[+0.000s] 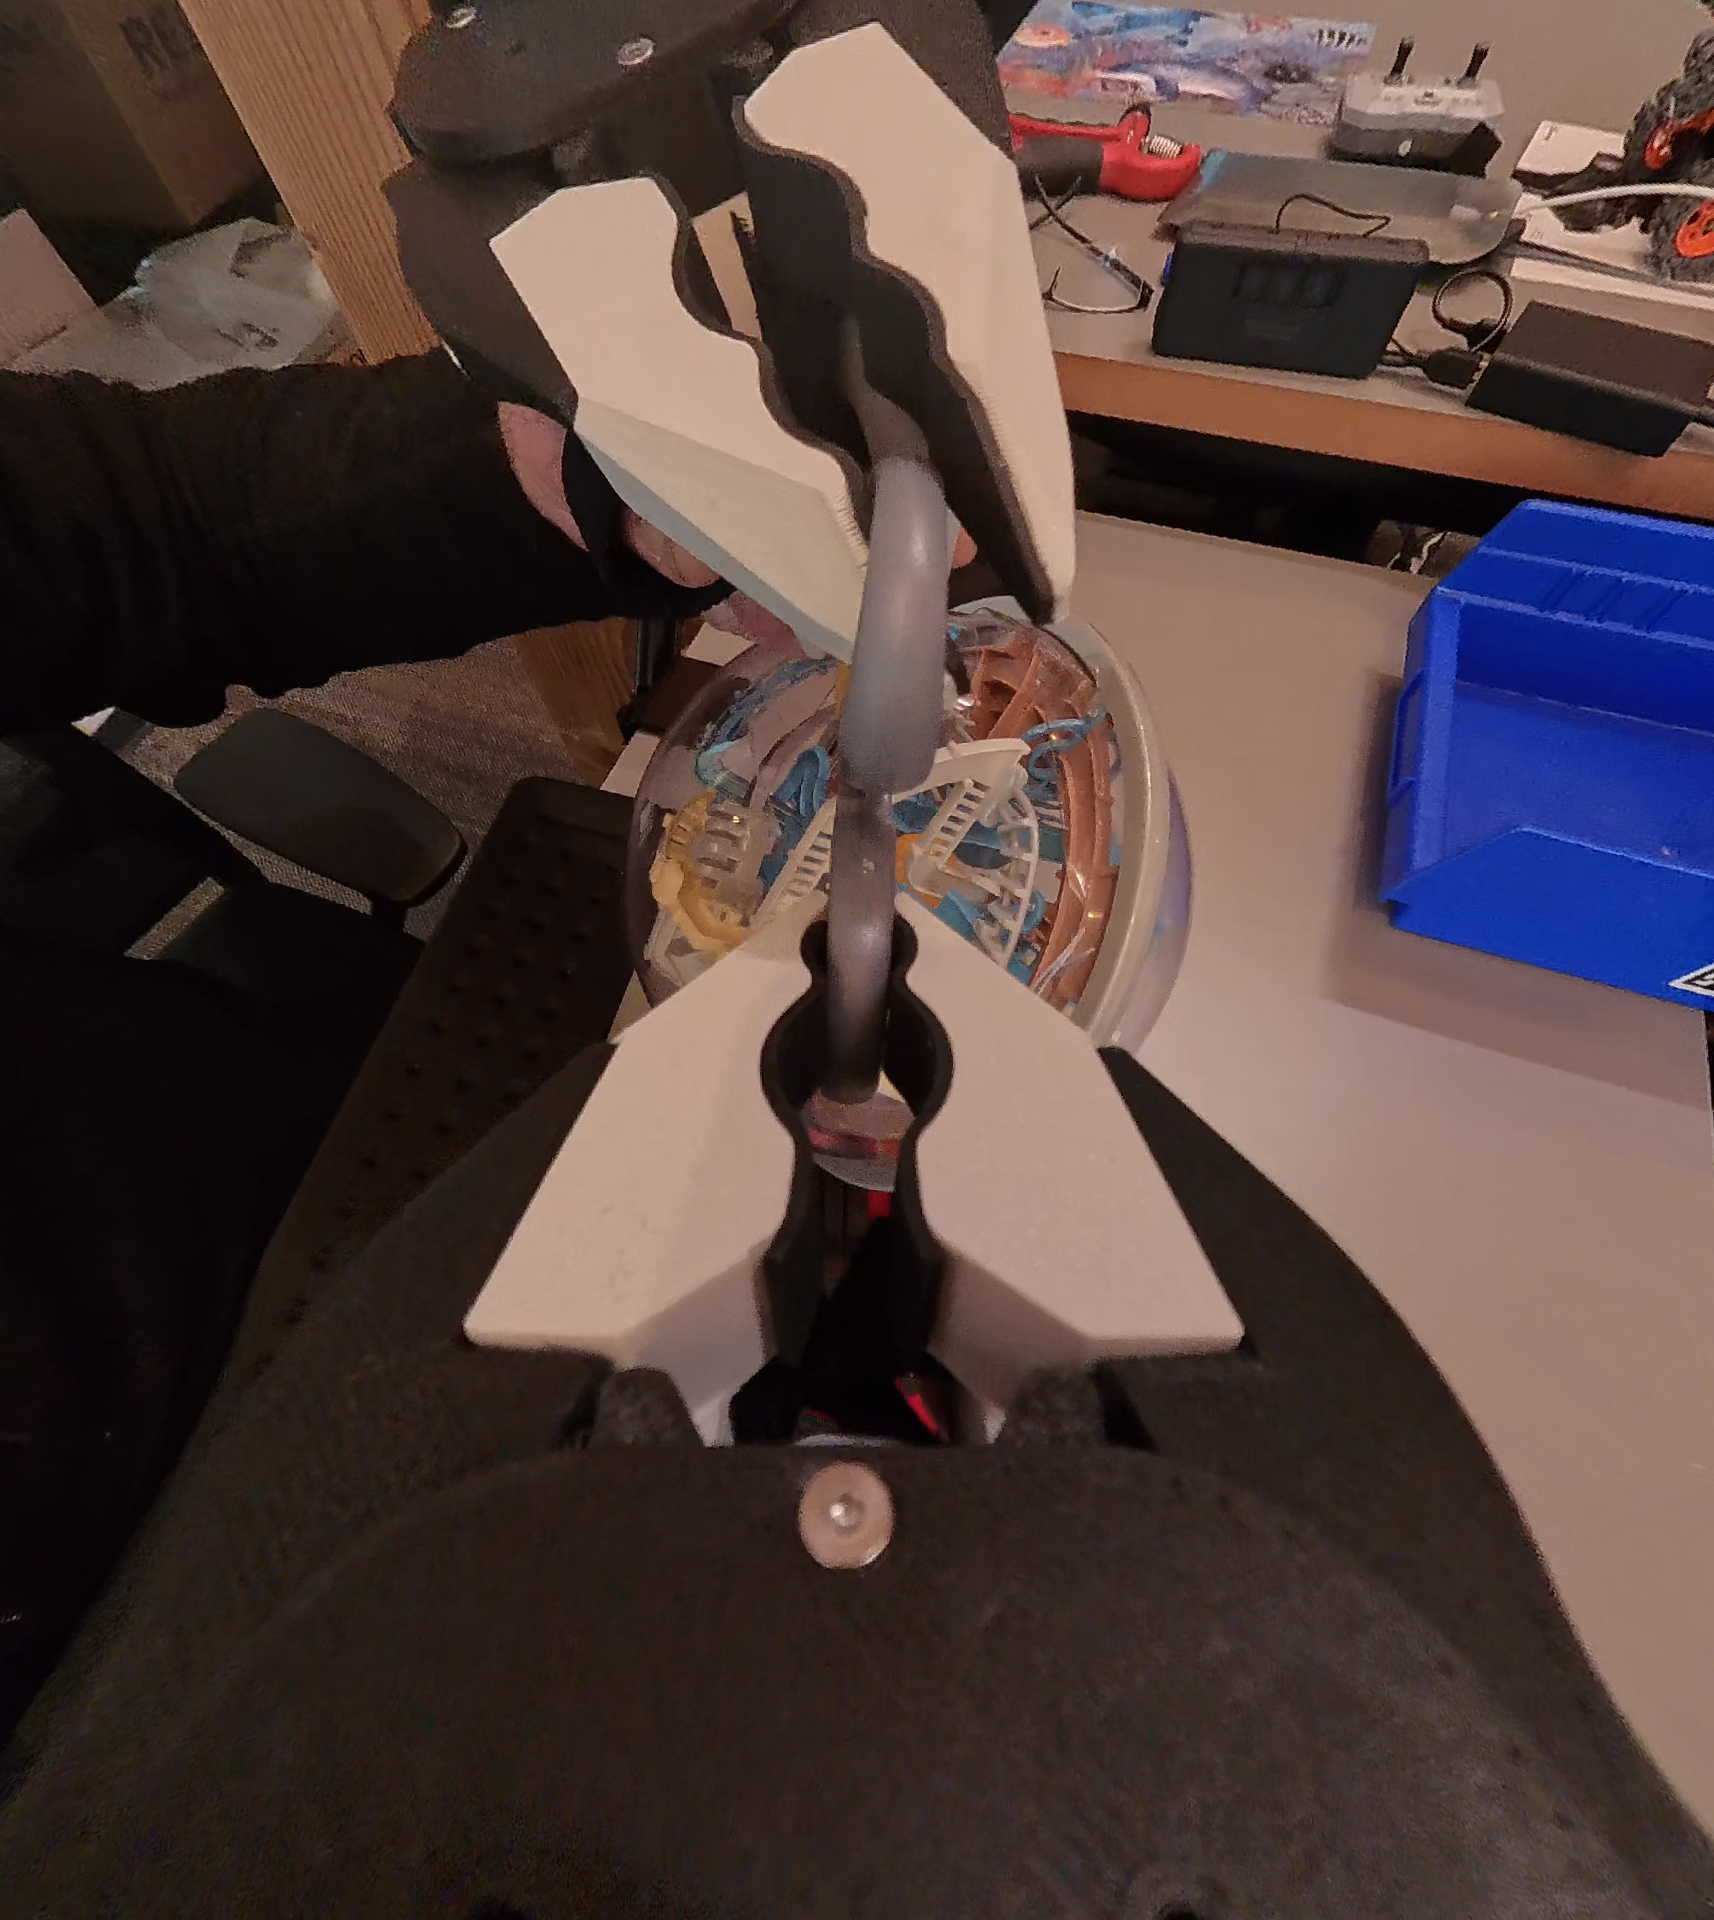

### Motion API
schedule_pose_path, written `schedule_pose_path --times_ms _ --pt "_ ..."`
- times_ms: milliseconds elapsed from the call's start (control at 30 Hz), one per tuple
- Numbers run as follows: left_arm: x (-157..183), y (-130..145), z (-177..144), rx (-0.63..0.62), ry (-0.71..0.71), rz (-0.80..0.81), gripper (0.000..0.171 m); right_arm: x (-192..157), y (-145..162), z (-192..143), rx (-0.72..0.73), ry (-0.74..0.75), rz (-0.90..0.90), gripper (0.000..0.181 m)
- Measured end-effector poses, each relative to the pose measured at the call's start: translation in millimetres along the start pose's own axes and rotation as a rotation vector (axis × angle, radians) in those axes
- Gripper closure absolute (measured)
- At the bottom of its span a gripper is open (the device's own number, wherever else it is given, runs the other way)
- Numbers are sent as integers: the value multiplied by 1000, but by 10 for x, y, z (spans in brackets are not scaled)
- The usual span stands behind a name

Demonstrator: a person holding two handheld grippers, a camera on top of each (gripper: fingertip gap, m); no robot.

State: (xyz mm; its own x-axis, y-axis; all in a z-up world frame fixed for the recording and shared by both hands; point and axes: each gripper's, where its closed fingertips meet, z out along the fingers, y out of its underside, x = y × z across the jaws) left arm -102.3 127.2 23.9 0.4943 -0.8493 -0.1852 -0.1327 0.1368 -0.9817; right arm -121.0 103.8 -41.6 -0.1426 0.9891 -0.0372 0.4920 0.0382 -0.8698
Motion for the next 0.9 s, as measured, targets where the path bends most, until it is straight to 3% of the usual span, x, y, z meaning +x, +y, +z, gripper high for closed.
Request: schedule_pose_path --times_ms 200,400,567,667,700,733,767,833,900 --pt "68 44 39 -114 28 72 166 -73 156 -83 46 36 -5 180" --pt "215 97 260 -209 167 43 165 -92 364 -202 1 222 -126 168" --pt "336 259 577 -310 286 33 159 -78 591 -279 34 301 1 173" --pt "346 260 750 -323 274 97 145 -27 750 -408 175 289 162 179" --pt "333 266 761 -331 260 137 130 -16 776 -456 232 272 223 181" --pt "291 327 738 -362 230 197 105 -13 805 -497 273 266 262 181" --pt "260 407 681 -393 211 240 99 -10 839 -534 298 272 282 181" --pt "289 573 557 -439 208 247 93 -15 892 -589 338 275 316 181" --pt "325 752 531 -479 176 291 98 -39 914 -598 366 263 341 181"
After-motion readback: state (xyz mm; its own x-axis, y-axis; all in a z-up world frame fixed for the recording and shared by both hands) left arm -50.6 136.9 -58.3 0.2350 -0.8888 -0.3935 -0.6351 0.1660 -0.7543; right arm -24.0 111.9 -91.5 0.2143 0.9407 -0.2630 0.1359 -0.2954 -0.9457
